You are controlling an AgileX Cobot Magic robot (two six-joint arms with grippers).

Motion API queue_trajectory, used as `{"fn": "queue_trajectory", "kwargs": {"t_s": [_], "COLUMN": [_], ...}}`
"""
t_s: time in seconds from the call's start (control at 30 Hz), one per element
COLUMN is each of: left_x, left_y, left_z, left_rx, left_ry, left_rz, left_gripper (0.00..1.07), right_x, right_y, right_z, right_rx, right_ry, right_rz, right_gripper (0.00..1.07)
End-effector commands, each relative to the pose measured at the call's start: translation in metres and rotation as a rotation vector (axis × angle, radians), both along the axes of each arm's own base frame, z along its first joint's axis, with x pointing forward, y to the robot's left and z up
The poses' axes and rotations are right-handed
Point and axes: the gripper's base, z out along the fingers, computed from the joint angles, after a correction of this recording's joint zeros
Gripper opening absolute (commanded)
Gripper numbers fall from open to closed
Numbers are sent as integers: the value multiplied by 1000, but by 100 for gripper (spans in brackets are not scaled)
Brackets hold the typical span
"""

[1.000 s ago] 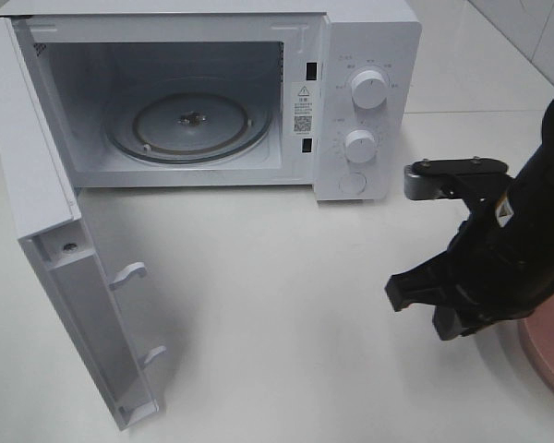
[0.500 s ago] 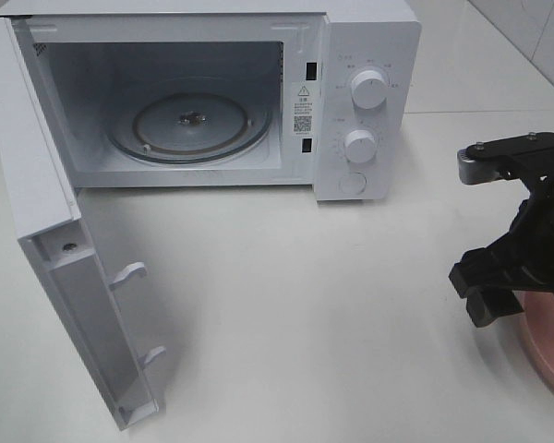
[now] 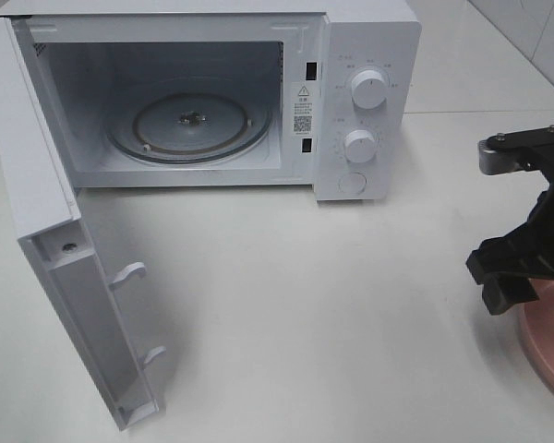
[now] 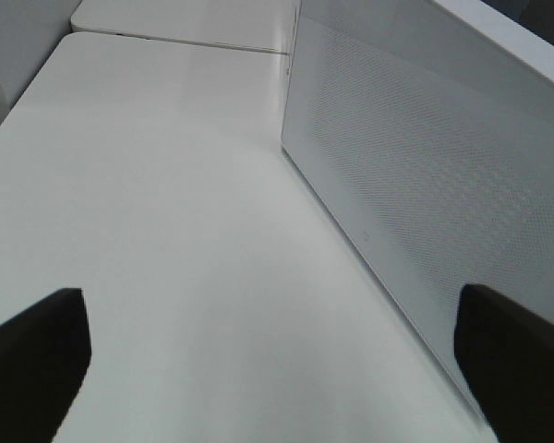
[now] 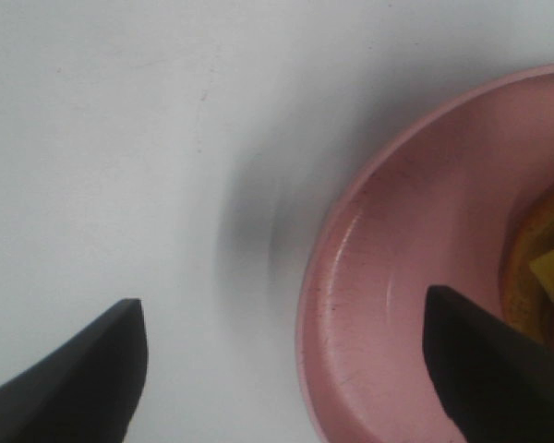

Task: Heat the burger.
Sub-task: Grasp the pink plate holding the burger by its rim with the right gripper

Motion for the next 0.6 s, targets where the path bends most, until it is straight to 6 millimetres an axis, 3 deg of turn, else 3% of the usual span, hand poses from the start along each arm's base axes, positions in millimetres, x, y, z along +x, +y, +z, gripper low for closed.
{"fn": "queue_trajectory", "kwargs": {"t_s": [0.03,0.33,0.6], "left_x": [-2,-2,-2], "left_y": [-1,-1,-1], "left_z": [-1,-1,-1], "left_rx": [-5,-5,-5], "left_ry": [-13,-13,-13], "left_rz": [3,3,3], "left_gripper": [100,100,100], "right_x": [3,5,2], "right_y": [-13,-20,-16], "right_z": [1,-1,-25], "right_rx": [-8,-1,29], "right_ry": [-3,3,53], "right_rz": [-15,-54,-57], "right_gripper": [77,77,76]}}
